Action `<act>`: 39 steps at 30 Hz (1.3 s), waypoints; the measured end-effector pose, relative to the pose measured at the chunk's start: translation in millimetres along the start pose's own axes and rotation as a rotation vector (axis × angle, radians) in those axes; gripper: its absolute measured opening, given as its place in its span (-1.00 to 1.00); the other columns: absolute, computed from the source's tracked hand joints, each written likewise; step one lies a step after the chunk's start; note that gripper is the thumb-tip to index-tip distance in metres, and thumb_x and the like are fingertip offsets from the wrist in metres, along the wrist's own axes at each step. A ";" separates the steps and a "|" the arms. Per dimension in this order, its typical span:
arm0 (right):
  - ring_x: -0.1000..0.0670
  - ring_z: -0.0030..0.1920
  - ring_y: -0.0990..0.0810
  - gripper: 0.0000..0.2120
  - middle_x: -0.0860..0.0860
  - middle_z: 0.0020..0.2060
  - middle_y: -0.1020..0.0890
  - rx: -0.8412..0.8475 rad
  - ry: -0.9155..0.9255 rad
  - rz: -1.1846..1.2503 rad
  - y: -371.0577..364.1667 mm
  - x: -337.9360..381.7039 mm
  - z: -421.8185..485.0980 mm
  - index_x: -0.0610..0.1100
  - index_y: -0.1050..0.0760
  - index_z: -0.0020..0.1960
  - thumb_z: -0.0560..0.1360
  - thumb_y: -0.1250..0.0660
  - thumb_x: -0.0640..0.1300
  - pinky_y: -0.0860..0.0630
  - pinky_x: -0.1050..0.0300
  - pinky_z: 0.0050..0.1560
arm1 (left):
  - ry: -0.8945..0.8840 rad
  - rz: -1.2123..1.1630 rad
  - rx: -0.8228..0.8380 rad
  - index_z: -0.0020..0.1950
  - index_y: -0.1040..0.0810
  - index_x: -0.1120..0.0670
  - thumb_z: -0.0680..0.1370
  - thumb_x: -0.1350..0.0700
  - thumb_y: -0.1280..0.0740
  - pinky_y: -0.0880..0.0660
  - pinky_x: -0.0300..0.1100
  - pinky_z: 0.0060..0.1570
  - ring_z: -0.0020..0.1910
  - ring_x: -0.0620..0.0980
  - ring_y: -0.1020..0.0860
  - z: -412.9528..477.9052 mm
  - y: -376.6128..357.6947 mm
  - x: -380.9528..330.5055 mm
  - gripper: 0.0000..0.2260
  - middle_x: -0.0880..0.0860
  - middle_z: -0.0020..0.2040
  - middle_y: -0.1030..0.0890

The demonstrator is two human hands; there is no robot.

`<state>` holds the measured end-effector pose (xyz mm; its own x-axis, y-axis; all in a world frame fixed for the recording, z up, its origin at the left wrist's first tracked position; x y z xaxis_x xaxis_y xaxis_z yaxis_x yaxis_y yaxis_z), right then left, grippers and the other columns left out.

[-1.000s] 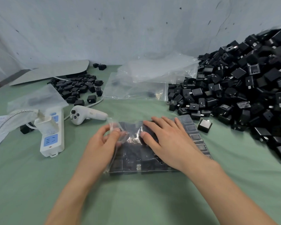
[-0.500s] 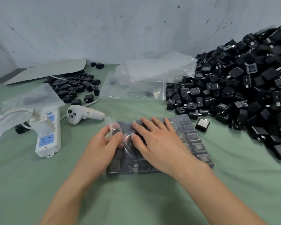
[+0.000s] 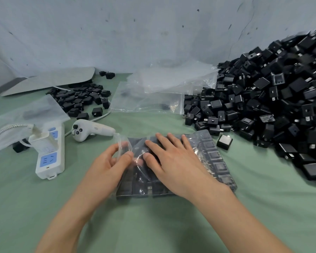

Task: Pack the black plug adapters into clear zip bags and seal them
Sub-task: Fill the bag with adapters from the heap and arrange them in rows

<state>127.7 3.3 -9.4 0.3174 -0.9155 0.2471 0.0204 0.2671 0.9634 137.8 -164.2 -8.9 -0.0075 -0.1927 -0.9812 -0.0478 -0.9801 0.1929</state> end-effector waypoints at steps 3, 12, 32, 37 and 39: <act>-0.15 0.58 -0.06 -0.47 -0.03 0.60 -0.15 0.000 0.002 -0.005 0.1 0.0 0.2 0.12 -0.13 0.58 0.66 0.14 0.24 0.13 -0.25 0.55 | 0.014 0.042 -0.007 0.21 -0.50 -0.15 0.63 0.08 -0.30 -0.55 -0.38 -0.19 -0.19 -0.18 -0.70 0.9 -0.2 2.1 -0.81 -0.08 -0.18 -0.74; -0.19 0.59 -0.01 -0.47 -0.08 0.61 -0.07 0.043 0.024 -0.078 -0.4 0.1 -0.4 0.07 -0.03 0.61 0.68 0.22 0.16 0.15 -0.29 0.54 | 0.007 -0.019 -0.029 0.27 -0.55 0.07 0.63 0.14 -0.29 -0.44 -0.50 -0.39 -0.37 -0.25 -0.64 -0.2 -0.7 -2.7 -0.78 -0.08 -0.33 -0.70; -0.15 0.59 -0.04 -0.50 -0.03 0.61 -0.11 0.039 0.013 -0.018 0.1 -0.9 -1.1 0.10 -0.05 0.59 0.67 0.20 0.11 0.14 -0.24 0.55 | 0.099 -0.113 0.002 0.25 -0.57 0.02 0.63 0.08 -0.28 -0.57 -0.35 -0.20 -0.08 -0.07 -0.71 -3.9 -1.6 -10.3 -0.79 0.02 -0.04 -0.74; -0.15 0.60 -0.01 -0.50 -0.02 0.62 -0.07 0.051 0.007 -0.037 1.3 0.3 -1.3 0.10 -0.03 0.60 0.69 0.20 0.14 0.16 -0.24 0.56 | 0.094 -0.068 -0.006 0.20 -0.58 -0.01 0.65 0.11 -0.25 -0.54 -0.39 -0.26 -0.13 -0.06 -0.72 -3.3 0.7 -7.4 -0.83 0.04 -0.09 -0.75; -0.12 0.61 0.02 -0.50 0.00 0.62 -0.07 0.031 -0.002 -0.001 5.6 0.1 -0.9 0.12 -0.04 0.60 0.68 0.19 0.17 0.17 -0.22 0.57 | 0.088 -0.033 -0.022 0.17 -0.59 -0.01 0.66 0.11 -0.25 -0.55 -0.30 -0.23 -0.16 -0.05 -0.71 -3.2 5.3 -6.3 -0.84 0.07 -0.14 -0.74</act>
<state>128.7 5.0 -4.1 0.3160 -0.9163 0.2461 -0.0088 0.2566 0.9665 140.7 -168.4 -1.6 0.0817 -0.1631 -0.9832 -0.0244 -0.9866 0.1616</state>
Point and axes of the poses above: each hand's wrist, its own z-axis towards the middle knuckle, its own y-axis out of the back of the hand, x = y × z, the point moved 3 cm from there along z, towards the middle knuckle
